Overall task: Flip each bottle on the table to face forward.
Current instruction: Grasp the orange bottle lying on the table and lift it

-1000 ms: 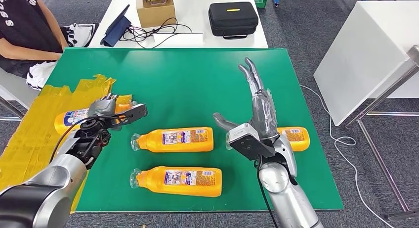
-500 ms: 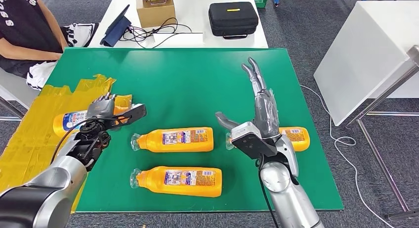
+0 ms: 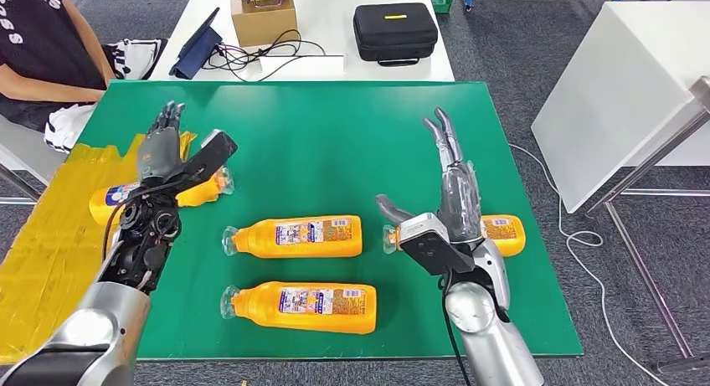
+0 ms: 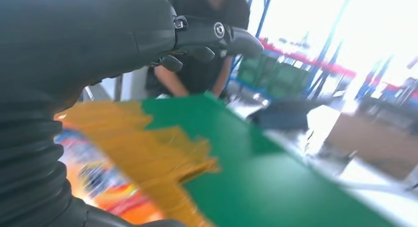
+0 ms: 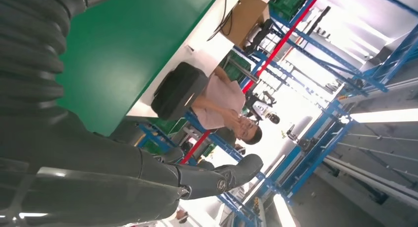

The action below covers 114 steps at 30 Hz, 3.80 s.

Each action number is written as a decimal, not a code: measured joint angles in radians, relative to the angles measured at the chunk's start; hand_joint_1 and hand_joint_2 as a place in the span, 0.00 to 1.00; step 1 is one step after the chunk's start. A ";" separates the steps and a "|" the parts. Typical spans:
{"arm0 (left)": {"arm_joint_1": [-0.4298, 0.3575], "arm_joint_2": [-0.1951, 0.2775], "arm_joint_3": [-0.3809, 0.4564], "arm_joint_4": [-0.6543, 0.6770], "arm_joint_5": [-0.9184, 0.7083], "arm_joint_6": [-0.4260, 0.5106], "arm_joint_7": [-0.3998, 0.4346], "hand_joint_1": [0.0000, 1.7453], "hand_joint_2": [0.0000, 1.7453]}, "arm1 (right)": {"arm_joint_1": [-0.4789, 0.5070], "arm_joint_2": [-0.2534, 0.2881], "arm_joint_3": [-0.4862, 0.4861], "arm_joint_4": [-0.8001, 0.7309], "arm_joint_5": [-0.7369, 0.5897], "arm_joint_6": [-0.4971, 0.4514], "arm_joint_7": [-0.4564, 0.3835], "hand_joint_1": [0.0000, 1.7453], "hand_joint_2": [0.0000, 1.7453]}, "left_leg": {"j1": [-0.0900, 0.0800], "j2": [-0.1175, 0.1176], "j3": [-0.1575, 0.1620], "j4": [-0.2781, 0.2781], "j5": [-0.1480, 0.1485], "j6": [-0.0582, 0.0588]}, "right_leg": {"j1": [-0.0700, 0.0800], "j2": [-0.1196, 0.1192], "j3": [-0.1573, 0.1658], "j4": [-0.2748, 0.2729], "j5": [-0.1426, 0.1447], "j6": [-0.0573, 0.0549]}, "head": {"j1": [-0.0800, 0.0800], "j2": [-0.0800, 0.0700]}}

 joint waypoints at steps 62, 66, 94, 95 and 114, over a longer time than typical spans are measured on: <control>0.353 -0.094 -0.074 -0.527 0.756 -0.409 -0.409 0.00 1.00 | -0.106 -0.353 -0.069 0.282 0.268 0.539 0.184 0.00 1.00 | -0.001 -0.002 0.000 0.000 0.000 0.000 | -0.002 -0.002 0.001 -0.001 0.000 0.000 | 0.000 0.000; 0.340 -0.092 -0.074 -0.509 0.757 -0.408 -0.408 0.00 1.00 | -0.054 -0.386 -0.072 0.256 0.244 0.546 0.163 0.00 1.00 | -0.001 -0.002 0.000 0.000 0.000 0.000 | -0.002 -0.002 0.001 -0.001 0.000 0.000 | 0.000 0.000; 0.310 -0.085 -0.087 -0.425 0.734 -0.392 -0.401 0.00 1.00 | 0.089 -0.415 -0.194 0.180 0.343 0.490 0.220 0.00 1.00 | -0.001 -0.001 0.000 0.000 0.000 0.001 | -0.002 -0.002 0.001 -0.001 0.000 0.000 | 0.000 0.000; 0.310 -0.085 -0.088 -0.424 0.734 -0.392 -0.401 0.00 1.00 | 0.083 -0.412 -0.194 0.182 0.349 0.480 0.224 0.00 1.00 | -0.001 -0.001 0.000 0.000 0.000 0.001 | -0.002 -0.002 0.001 -0.001 0.000 0.000 | 0.000 0.000; 0.313 -0.085 -0.088 -0.409 0.736 -0.392 -0.401 0.00 1.00 | -0.034 -0.358 -0.174 0.259 0.412 0.454 0.231 0.00 1.00 | -0.001 -0.002 0.000 0.000 0.000 0.001 | -0.002 -0.002 0.001 -0.001 0.000 0.001 | 0.000 0.000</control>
